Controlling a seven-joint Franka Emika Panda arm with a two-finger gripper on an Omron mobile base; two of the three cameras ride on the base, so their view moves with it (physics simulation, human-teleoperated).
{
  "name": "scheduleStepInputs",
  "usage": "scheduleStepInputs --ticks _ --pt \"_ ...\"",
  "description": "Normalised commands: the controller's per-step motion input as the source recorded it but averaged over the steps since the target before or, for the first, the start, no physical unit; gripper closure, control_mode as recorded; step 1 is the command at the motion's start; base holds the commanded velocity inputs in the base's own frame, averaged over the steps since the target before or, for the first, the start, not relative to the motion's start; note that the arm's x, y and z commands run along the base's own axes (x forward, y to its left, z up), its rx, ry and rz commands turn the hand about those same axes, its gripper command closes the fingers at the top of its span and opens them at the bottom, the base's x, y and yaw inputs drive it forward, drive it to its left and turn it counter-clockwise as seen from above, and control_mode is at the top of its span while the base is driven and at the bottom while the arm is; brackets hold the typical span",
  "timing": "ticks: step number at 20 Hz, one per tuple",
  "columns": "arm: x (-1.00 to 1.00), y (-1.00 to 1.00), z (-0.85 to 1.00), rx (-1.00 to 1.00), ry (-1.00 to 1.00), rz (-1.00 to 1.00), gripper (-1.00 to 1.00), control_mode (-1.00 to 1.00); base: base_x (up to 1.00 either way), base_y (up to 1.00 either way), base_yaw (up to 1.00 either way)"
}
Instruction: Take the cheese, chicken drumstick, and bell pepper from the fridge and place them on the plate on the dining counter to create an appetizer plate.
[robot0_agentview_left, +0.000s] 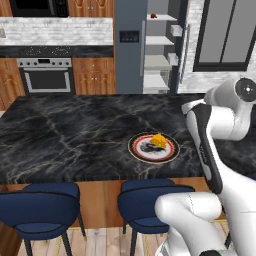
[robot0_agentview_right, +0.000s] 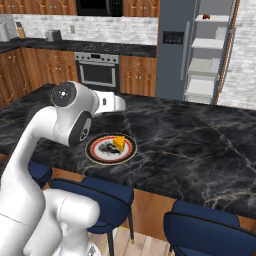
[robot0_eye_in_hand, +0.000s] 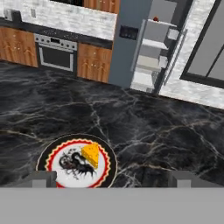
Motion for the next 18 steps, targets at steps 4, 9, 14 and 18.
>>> scheduleStepInputs --ticks 4,9,14,18 --pt "-0.83 0.29 0.35 0.17 -0.08 -0.08 -1.00 -1.00 0.00 0.00 0.00" --pt "-0.75 0.01 0.86 0.29 0.00 -0.07 -1.00 -1.00 0.00 0.00 0.00" --pt "-0.46 0.11 0.27 0.16 0.10 -0.06 -1.00 -1.00 0.00 0.00 0.00" --pt "-0.02 0.49 -0.07 -0.01 0.16 -0.07 -1.00 -1.00 0.00 0.00 0.00"
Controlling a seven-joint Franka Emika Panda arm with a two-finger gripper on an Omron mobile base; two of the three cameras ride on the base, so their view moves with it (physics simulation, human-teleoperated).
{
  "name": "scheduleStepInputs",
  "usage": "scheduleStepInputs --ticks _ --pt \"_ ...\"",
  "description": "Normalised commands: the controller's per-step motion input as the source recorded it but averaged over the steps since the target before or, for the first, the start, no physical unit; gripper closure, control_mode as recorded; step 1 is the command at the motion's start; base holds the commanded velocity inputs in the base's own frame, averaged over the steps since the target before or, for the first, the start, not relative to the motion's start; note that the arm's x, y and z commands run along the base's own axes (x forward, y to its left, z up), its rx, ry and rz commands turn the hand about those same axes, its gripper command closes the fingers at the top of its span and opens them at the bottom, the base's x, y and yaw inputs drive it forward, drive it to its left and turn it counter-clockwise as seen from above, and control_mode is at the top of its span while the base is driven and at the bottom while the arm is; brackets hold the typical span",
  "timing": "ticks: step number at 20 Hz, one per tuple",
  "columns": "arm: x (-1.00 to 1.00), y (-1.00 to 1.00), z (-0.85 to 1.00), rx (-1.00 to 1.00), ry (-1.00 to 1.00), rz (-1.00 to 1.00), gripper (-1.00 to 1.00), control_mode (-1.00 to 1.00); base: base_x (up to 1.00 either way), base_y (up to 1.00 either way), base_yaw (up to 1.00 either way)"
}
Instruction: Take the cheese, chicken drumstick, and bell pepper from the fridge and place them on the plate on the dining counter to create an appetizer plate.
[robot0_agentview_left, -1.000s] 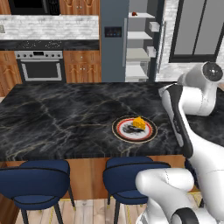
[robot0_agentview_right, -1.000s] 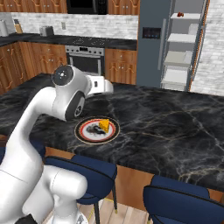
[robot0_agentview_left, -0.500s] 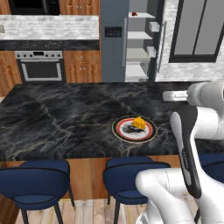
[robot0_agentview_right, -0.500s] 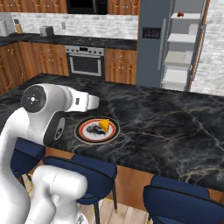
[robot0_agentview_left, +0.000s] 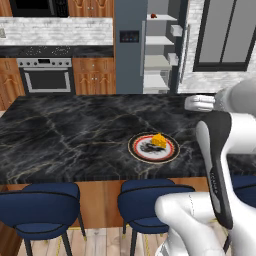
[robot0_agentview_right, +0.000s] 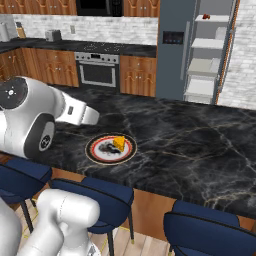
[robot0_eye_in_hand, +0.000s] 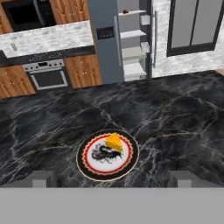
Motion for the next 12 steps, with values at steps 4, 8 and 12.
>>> scheduleStepInputs --ticks 4,8,12 --pt "-0.13 0.30 -0.25 -0.03 0.03 -0.06 -1.00 -1.00 0.00 0.00 0.00" --pt "-0.24 0.01 -0.49 -0.01 0.00 0.00 -1.00 -1.00 0.00 0.00 0.00" --pt "-0.09 0.00 -0.30 0.00 0.00 0.00 -1.00 1.00 0.01 0.00 0.00"
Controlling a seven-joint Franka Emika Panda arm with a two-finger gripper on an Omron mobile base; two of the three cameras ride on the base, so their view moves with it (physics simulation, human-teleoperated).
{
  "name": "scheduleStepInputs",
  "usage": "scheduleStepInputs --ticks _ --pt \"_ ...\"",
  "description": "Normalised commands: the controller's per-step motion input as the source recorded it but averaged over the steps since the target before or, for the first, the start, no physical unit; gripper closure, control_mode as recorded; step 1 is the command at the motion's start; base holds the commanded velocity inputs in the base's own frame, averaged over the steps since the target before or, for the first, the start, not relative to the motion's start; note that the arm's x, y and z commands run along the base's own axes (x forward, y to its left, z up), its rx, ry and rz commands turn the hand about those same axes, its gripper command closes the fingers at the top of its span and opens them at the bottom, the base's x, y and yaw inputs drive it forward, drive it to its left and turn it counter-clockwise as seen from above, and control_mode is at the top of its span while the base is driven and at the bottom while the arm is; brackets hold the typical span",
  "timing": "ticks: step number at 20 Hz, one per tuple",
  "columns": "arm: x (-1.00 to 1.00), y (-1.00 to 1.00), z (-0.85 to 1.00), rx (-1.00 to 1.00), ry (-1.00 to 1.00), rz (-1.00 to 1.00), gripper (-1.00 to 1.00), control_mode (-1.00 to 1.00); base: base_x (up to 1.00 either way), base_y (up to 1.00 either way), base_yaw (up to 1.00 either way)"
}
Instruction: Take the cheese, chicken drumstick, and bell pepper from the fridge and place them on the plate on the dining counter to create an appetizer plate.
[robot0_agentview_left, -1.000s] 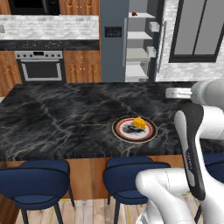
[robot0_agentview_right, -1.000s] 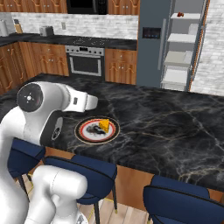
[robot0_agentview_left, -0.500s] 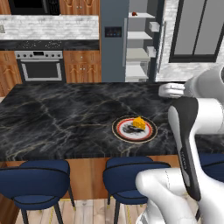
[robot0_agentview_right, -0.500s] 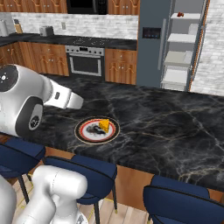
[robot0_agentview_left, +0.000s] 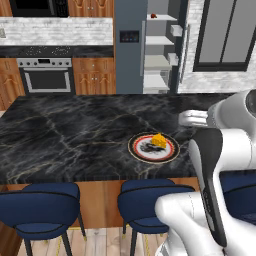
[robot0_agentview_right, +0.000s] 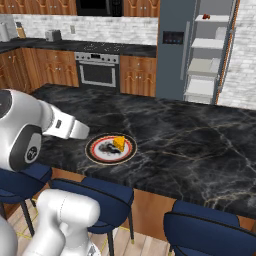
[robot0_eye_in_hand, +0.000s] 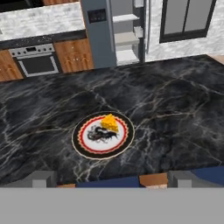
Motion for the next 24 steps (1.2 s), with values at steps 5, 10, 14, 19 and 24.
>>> scheduleStepInputs --ticks 5,10,14,19,24 --pt "0.00 0.00 0.00 0.00 0.00 0.00 -1.00 1.00 -0.24 0.12 0.01" --pt "0.00 0.00 0.00 0.00 0.00 0.00 -1.00 1.00 -0.66 0.46 0.05" --pt "0.00 0.00 0.00 0.00 0.00 0.00 -1.00 1.00 0.05 1.00 0.00" --pt "0.00 0.00 0.00 0.00 0.00 0.00 -1.00 1.00 0.32 1.00 0.00" --pt "0.00 0.00 0.00 0.00 0.00 0.00 -1.00 1.00 0.30 1.00 0.00"
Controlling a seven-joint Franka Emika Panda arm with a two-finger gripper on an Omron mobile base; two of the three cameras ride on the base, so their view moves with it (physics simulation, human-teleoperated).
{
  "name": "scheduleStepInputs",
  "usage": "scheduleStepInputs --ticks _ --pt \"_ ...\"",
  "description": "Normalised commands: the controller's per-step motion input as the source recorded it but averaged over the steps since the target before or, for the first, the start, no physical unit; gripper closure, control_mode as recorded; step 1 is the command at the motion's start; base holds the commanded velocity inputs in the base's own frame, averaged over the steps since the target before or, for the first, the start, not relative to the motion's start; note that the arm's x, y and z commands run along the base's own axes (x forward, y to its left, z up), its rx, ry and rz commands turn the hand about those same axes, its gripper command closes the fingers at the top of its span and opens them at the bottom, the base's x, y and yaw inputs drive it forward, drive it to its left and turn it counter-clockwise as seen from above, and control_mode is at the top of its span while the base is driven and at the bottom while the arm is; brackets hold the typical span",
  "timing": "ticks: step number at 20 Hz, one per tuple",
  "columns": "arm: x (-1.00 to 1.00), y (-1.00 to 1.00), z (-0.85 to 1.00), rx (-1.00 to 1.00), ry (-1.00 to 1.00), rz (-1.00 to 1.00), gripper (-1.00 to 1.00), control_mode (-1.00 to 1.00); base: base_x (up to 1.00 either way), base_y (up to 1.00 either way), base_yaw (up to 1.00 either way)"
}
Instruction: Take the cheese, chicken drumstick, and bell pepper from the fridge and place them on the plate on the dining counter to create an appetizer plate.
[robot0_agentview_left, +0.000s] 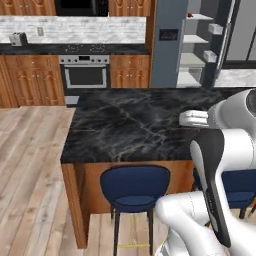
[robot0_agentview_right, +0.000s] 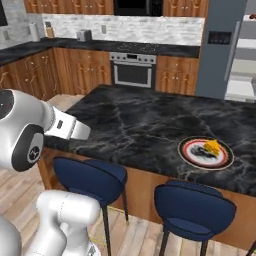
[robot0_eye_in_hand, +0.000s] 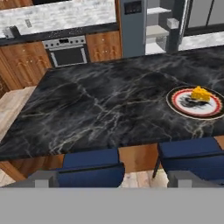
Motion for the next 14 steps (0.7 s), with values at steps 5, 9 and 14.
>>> scheduleStepInputs --ticks 5,9,14 --pt "0.00 0.00 0.00 0.00 0.00 0.00 -1.00 1.00 0.24 1.00 0.00" --pt "0.00 0.00 0.00 0.00 0.00 0.00 -1.00 1.00 0.24 1.00 0.00" --pt "0.00 0.00 0.00 0.00 0.00 0.00 -1.00 1.00 0.26 1.00 0.00"
